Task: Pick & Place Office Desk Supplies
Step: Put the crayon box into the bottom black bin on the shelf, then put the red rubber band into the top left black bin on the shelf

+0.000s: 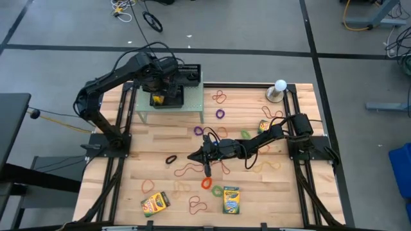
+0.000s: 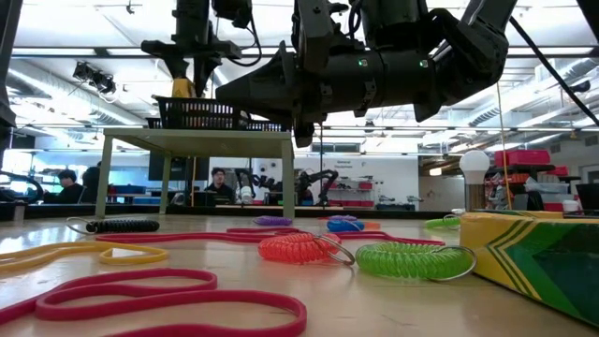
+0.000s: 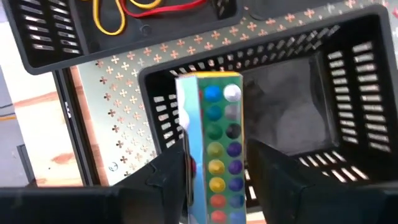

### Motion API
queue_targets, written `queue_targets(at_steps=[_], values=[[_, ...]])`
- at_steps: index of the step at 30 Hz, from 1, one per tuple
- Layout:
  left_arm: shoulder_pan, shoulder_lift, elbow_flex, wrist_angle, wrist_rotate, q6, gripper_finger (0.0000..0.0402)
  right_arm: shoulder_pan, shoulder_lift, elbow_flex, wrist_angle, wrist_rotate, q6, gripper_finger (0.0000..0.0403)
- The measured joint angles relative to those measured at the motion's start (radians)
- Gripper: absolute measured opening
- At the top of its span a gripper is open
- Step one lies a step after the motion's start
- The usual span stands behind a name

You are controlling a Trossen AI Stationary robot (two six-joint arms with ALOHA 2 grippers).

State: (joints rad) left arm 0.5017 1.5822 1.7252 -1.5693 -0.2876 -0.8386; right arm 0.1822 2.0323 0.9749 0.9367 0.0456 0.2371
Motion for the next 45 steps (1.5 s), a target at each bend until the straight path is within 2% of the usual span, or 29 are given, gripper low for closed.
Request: queue_targets(at_steps=[10,17,21,24,28,31,37,42,45], values=[[-0.005,-0.010,0.000,-0.001,0.000,0.042,0.0243,0.000,0.000,0.000,0.000,0.000,0.000,0.0013],[-0.005,-0.039,0.034,-0.003,-0.022,0.097,0.0270,0.000,0.000,0.000,0.000,0.001,-0.004,0.0013],[-0.013,-0.048,0.144,-0.001,-0.082,0.188,0.0274,0.000,0.000,0.000,0.000,0.001,-0.007,0.0013],[-0.042,-0.048,0.240,0.000,-0.108,0.313,0.0270,0.000,0.000,0.000,0.000,0.001,-0.007,0.0013],[-0.167,-0.068,0.276,0.054,-0.169,0.482,0.0237,0.000,0.000,0.000,-0.014,0.001,-0.020,0.0013],[-0.298,-0.117,0.214,0.169,-0.208,0.604,0.0185,0.000,-0.005,-0.001,-0.070,0.016,-0.054,0.0013],[-0.498,-0.279,-0.069,0.501,-0.139,0.745,0.0073,0.000,-0.061,-0.002,-0.209,0.080,-0.110,0.0004],[-0.605,-0.425,-0.373,0.754,-0.102,0.754,0.0019,0.024,-0.151,-0.002,-0.395,0.167,-0.150,0.0003],[-0.651,-0.496,-0.547,0.932,-0.080,0.761,0.0006,0.049,-0.204,-0.001,-0.497,0.234,-0.170,0.0003]])
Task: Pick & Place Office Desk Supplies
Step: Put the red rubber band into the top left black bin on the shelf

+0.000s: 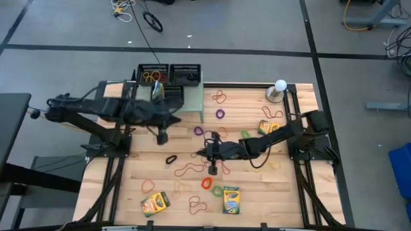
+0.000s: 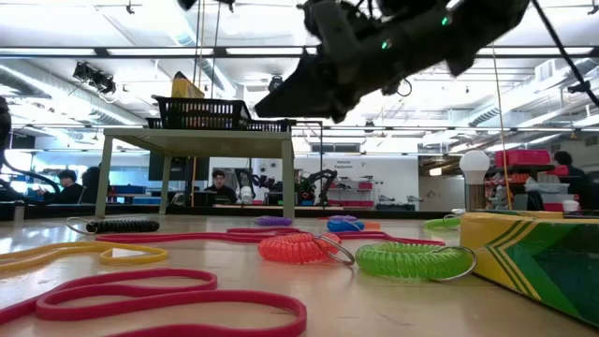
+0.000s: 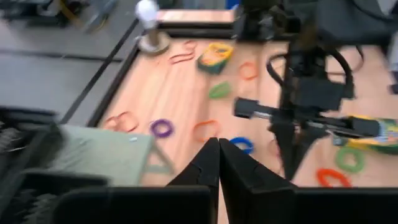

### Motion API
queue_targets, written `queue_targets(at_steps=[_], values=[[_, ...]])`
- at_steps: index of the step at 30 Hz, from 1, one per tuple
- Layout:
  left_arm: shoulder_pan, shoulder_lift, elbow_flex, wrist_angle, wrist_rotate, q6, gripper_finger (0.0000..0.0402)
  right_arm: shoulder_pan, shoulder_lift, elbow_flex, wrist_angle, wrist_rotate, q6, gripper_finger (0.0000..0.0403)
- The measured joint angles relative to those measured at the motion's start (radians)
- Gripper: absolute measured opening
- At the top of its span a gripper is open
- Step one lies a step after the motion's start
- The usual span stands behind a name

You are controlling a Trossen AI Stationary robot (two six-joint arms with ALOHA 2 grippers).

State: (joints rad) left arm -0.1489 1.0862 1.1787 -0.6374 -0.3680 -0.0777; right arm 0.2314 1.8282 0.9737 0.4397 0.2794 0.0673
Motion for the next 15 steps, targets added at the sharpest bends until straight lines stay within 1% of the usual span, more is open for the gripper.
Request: queue_targets(at_steps=[4,7,10,12,15], values=[[-0.045,-0.053,-0.196,0.230,0.058,0.032,0.0010,0.040,-0.068,0.000,-0.145,0.083,0.003,0.0002],[-0.062,-0.047,-0.304,0.362,0.102,0.008,0.0015,0.073,-0.099,0.000,-0.244,0.139,0.035,0.0002],[-0.061,-0.001,-0.388,0.537,0.105,-0.038,0.0019,0.097,-0.107,0.000,-0.317,0.179,0.084,0.0001],[-0.058,0.042,-0.422,0.629,0.103,-0.067,0.0021,0.106,-0.108,0.000,-0.348,0.197,0.123,0.0001],[-0.062,0.110,-0.464,0.718,0.105,-0.046,0.0018,0.119,-0.108,0.000,-0.407,0.239,0.177,0.0001]])
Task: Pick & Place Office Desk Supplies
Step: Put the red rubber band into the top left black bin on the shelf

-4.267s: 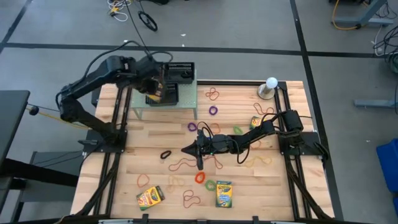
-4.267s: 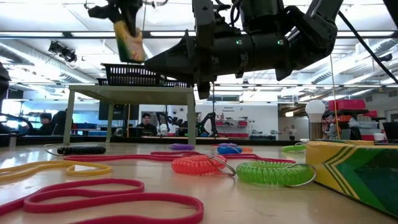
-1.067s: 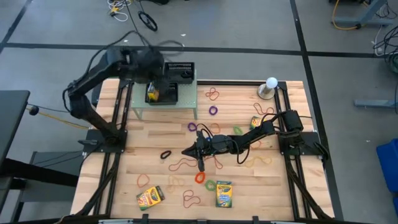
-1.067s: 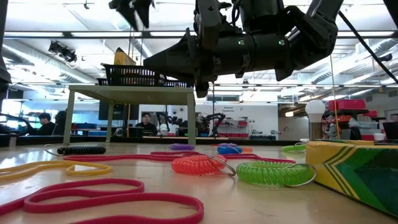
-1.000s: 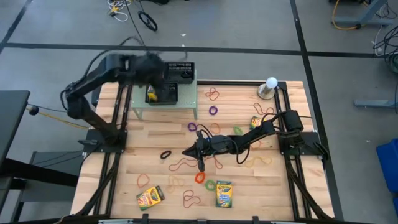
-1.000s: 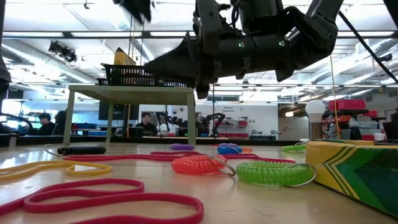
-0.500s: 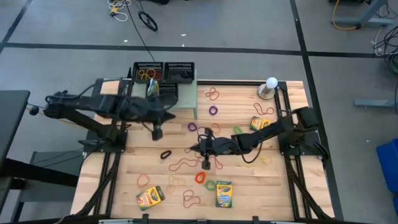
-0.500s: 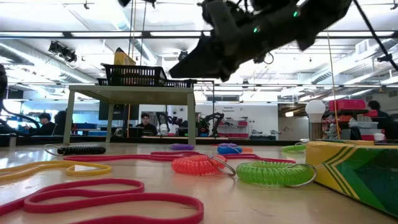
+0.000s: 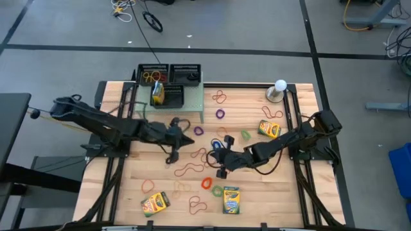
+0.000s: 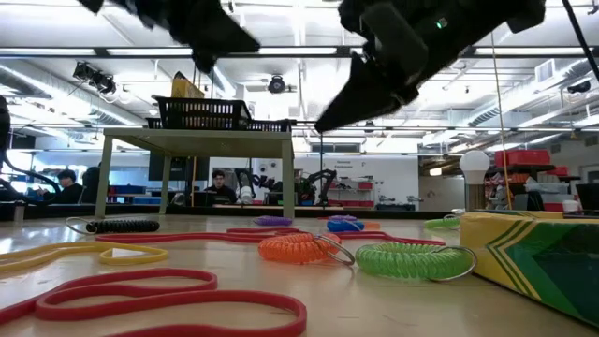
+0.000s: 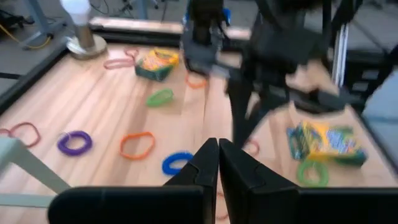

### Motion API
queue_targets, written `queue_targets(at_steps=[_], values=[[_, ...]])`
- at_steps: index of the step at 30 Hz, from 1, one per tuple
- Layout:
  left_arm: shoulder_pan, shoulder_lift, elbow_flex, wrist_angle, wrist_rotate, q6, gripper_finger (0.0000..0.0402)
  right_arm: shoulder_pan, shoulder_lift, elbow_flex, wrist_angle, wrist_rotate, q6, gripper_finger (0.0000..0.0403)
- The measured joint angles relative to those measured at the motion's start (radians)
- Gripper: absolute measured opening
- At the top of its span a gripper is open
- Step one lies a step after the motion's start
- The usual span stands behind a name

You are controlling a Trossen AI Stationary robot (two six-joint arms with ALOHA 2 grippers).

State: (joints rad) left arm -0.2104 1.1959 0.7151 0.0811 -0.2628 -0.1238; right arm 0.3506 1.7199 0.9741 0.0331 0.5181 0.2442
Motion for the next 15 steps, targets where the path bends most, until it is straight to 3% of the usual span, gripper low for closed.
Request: queue_targets(at_steps=[3,7,10,15], values=[[-0.015,0.061,-0.088,0.174,0.000,0.017,0.0006,0.022,0.000,0.000,-0.031,0.054,0.042,0.0001],[-0.028,0.129,-0.232,0.580,0.080,0.016,0.0006,0.055,0.000,0.000,-0.076,0.055,0.125,0.0004],[-0.040,0.178,-0.302,0.815,0.084,0.038,0.0006,0.070,-0.001,-0.045,-0.055,0.056,0.206,0.0004],[-0.046,0.234,-0.332,0.920,0.044,0.097,0.0013,0.078,-0.017,-0.165,0.020,0.006,0.433,0.0007]])
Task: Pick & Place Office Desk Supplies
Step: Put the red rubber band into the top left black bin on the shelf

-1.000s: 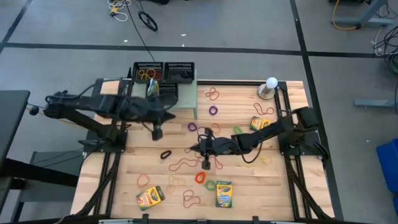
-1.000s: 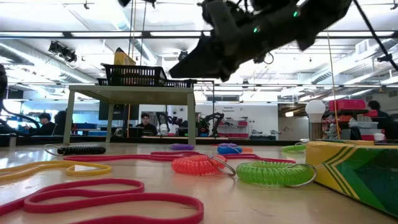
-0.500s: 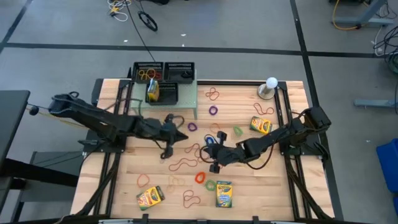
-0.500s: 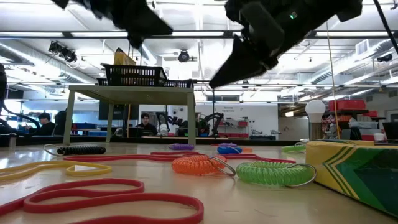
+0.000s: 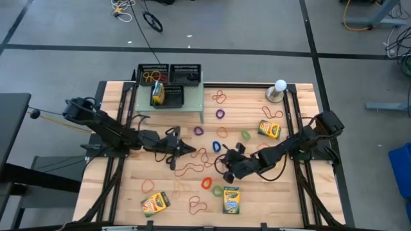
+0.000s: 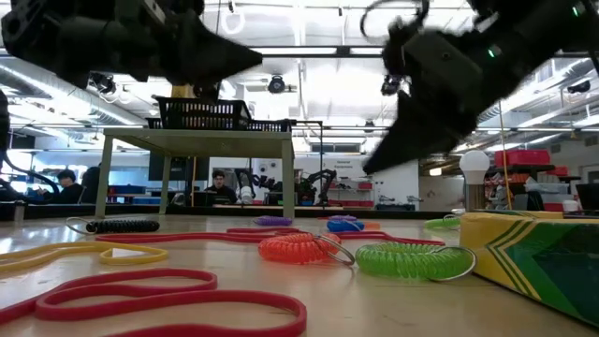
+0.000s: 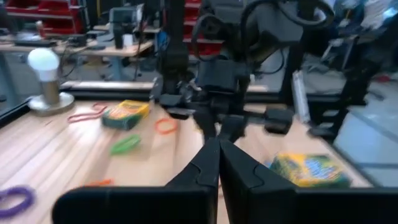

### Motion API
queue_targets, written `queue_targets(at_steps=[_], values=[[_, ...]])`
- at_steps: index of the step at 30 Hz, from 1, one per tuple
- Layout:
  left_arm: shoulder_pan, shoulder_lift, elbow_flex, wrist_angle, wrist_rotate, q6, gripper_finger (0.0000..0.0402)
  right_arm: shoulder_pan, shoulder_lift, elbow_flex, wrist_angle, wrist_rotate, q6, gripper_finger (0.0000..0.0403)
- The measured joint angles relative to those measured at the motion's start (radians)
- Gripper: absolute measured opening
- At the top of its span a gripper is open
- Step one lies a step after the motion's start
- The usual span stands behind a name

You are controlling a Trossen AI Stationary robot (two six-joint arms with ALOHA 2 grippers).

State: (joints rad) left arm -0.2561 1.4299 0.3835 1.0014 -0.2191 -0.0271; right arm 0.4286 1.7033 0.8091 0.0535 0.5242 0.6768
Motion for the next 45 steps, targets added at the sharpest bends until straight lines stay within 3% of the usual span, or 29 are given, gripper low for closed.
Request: queue_targets(at_steps=[4,10,14,27,31,45], values=[[0.000,0.040,0.015,-0.011,-0.020,-0.011,0.0023,0.000,0.002,0.008,-0.010,-0.081,0.178,0.0037],[0.002,0.083,0.034,-0.011,-0.035,0.018,0.0021,0.007,0.051,0.091,-0.195,-0.057,0.251,0.0124],[0.002,0.082,0.034,-0.010,-0.048,0.020,0.0017,0.004,0.087,0.127,-0.232,-0.048,0.239,0.0150],[0.001,0.082,0.034,0.019,-0.051,0.027,0.0017,-0.019,0.165,0.139,-0.252,-0.035,0.261,0.0116],[0.013,0.082,0.034,0.025,-0.051,-0.034,0.0018,-0.024,0.164,0.140,-0.246,-0.035,0.256,0.0107],[0.054,0.082,0.034,0.031,-0.079,-0.121,0.0021,-0.029,0.178,0.142,-0.245,-0.049,0.200,0.0031]])
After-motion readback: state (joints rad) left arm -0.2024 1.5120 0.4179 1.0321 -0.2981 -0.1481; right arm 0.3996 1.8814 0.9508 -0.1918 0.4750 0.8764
